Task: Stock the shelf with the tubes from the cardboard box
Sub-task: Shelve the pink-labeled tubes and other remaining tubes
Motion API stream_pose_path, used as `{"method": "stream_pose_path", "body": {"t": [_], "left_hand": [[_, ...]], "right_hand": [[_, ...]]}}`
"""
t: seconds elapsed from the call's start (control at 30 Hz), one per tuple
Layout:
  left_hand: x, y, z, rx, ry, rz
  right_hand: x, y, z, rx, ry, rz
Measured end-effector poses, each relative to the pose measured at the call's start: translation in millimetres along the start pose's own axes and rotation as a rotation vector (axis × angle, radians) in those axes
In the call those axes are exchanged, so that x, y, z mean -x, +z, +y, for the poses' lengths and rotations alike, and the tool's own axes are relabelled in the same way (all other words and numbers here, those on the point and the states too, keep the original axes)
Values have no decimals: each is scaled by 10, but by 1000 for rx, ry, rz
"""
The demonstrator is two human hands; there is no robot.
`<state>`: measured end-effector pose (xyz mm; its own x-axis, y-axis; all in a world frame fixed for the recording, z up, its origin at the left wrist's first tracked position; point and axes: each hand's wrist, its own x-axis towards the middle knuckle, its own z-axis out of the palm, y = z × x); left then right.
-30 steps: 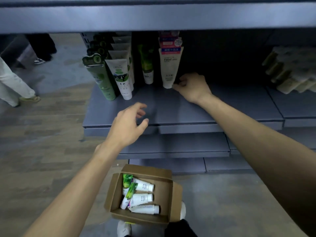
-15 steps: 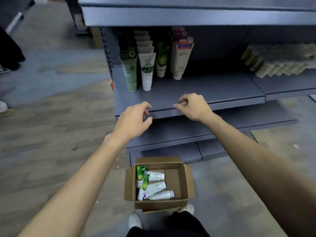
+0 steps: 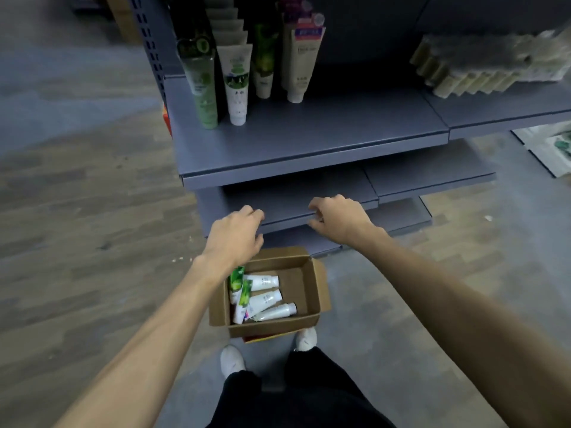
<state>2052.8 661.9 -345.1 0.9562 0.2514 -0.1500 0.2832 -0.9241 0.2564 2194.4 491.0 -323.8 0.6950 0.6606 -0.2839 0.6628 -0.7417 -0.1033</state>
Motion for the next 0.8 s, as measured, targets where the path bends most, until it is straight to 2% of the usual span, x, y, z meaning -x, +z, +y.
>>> {"method": "stream_pose_path", "body": {"t": [0.2, 0.43, 0.63, 0.8], "left_hand": [[41, 528, 37, -29, -108, -168], [310, 1255, -185, 38, -286, -327], [548, 1950, -369, 51, -388, -389], [495, 2420, -503, 24, -371, -450]], "right_hand": [[-137, 571, 146, -31, -31, -105], [-262, 1526, 34, 41, -137, -389], [-382, 2414, -46, 94, -201, -472], [-452, 3045, 77, 146, -209, -526]]}}
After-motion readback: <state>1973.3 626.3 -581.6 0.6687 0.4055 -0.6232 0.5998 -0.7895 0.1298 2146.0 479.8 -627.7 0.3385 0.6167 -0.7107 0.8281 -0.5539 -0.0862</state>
